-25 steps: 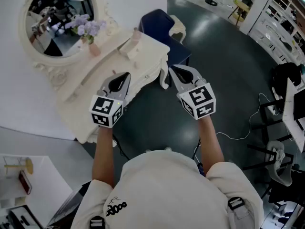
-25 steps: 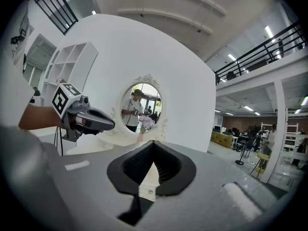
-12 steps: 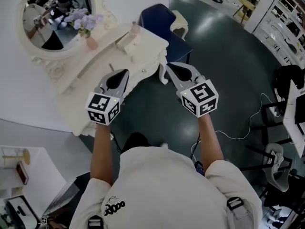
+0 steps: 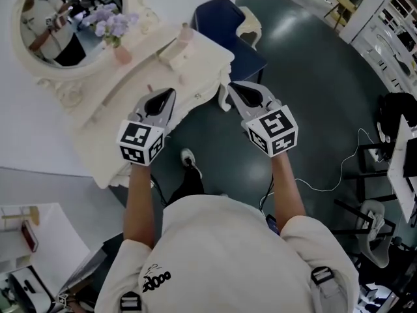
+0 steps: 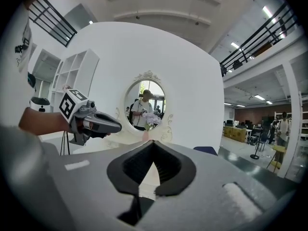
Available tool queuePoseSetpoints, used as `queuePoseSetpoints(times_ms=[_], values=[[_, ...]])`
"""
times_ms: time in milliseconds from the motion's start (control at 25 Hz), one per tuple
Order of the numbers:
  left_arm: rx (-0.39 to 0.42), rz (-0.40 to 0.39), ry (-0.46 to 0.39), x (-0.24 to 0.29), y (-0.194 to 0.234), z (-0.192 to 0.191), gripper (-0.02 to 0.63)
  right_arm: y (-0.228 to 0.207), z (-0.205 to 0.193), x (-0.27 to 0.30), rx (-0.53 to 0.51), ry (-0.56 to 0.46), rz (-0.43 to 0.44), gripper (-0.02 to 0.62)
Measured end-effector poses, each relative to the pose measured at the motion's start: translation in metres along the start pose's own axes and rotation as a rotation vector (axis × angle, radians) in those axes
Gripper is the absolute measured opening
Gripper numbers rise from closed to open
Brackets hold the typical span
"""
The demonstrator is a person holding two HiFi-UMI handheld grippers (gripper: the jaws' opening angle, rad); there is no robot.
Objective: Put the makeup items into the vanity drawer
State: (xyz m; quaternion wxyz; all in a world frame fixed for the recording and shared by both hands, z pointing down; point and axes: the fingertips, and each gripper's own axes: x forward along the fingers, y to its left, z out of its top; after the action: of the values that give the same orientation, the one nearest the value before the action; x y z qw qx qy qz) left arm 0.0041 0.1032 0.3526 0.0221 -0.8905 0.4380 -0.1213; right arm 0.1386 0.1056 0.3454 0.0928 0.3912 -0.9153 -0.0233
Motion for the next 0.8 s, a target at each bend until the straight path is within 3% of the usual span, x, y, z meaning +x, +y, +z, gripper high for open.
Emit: queuePoseSetpoints(times_ms=[520,800], values=[[-0.022,-0.022,-0.015,0.077,0.131,0.0,0.019,-0.043,0.023,0.136,-0.054,0.051,0.012,0.002],[-0.056,-0.071,0.022,0.115,0.182,-0.019,0.02,-0.072,0.019,0.204,0.022,0.115,-0.047,0.003]])
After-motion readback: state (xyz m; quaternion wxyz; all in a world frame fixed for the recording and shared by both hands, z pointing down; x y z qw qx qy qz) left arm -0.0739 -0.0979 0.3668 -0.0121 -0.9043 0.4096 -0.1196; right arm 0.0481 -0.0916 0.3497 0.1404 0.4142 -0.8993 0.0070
